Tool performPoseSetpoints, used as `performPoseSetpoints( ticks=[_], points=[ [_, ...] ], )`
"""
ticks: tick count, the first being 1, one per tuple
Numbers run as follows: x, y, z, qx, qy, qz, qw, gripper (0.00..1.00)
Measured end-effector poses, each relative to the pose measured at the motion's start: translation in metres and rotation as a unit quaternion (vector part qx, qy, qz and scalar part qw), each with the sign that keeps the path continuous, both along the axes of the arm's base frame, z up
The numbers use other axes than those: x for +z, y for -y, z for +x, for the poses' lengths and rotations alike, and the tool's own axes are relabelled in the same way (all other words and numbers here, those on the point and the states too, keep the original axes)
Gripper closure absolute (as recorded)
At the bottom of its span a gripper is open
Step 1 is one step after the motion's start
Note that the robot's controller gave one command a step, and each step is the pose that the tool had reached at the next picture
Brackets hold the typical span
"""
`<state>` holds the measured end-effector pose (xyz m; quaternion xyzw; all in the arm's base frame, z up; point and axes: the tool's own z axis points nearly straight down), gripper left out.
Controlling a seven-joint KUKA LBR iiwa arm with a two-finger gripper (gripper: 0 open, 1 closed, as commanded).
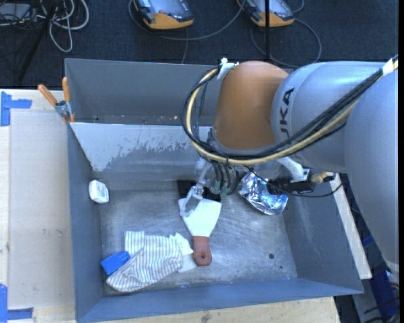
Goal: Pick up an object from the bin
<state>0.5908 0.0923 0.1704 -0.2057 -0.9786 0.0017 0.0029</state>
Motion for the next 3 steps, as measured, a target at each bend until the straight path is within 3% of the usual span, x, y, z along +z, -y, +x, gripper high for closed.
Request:
performPoseSetpoints(
  ticks=[1,2,3],
  points=[
    [0.003,0.011,-0.004,-0.127,0.0037,0.001,0.9918,0.0],
    [-0.035,0.02,0.008,-0.054,0.0042,0.001,0.9985,0.0],
    [-0.076,0.033,0.012,0.047,0.0026,0.001,0.9989,0.0]
  ],
)
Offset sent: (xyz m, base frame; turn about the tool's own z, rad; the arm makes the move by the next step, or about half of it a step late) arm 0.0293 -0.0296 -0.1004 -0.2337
